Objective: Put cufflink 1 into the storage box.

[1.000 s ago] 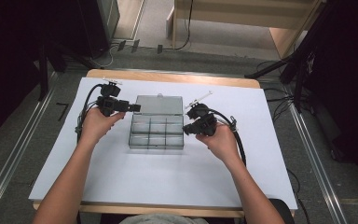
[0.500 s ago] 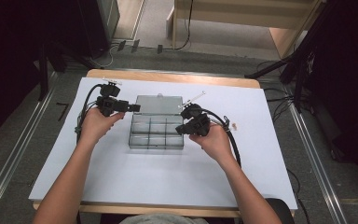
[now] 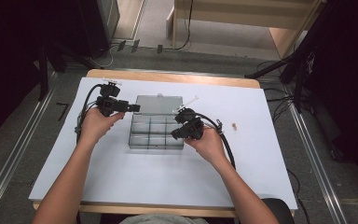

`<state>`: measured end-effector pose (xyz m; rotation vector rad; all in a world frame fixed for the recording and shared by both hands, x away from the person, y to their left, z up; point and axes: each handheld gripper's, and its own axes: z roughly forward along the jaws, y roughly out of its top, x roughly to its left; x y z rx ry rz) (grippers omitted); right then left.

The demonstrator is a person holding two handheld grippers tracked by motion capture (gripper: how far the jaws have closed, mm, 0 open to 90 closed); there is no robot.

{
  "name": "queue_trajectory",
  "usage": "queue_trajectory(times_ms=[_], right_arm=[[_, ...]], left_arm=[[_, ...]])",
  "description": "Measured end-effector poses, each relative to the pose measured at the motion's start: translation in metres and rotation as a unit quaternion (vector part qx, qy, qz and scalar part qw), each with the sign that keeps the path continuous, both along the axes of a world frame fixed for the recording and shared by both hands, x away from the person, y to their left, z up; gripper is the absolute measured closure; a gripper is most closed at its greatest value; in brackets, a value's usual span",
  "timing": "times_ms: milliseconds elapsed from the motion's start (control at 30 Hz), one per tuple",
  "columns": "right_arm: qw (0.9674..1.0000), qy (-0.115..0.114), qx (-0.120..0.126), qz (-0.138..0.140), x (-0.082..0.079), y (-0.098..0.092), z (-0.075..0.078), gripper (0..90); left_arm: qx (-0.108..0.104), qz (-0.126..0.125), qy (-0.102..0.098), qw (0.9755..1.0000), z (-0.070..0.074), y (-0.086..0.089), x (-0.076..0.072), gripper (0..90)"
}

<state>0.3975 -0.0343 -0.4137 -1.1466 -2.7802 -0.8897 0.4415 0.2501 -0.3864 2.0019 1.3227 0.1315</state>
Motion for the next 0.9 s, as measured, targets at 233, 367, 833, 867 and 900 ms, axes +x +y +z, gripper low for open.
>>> queue_trajectory(times_ms=[233, 367, 833, 867, 900], right_arm=[[0.9999, 0.006, -0.01, 0.004, 0.002, 0.005, -0.012, 89.2], [0.9999, 0.011, -0.011, 0.005, 0.004, 0.007, -0.017, 89.0], [0.9994, 0.026, -0.018, 0.011, 0.006, 0.012, -0.028, 88.3], [0.9995, 0.025, -0.018, 0.011, 0.006, 0.012, -0.028, 88.3], [0.9994, 0.024, -0.02, 0.012, 0.006, 0.013, -0.028, 87.8]], left_arm=[[0.002, -0.003, -0.001, 1.0, -0.001, -0.001, 0.0, 34.6], [0.001, -0.002, -0.001, 1.0, -0.001, -0.001, 0.0, 34.6], [0.004, -0.004, 0.0, 1.0, -0.001, -0.002, 0.0, 34.6], [0.004, -0.004, -0.001, 1.0, -0.001, -0.002, 0.0, 34.6], [0.003, -0.004, -0.001, 1.0, -0.001, -0.002, 0.0, 34.6]])
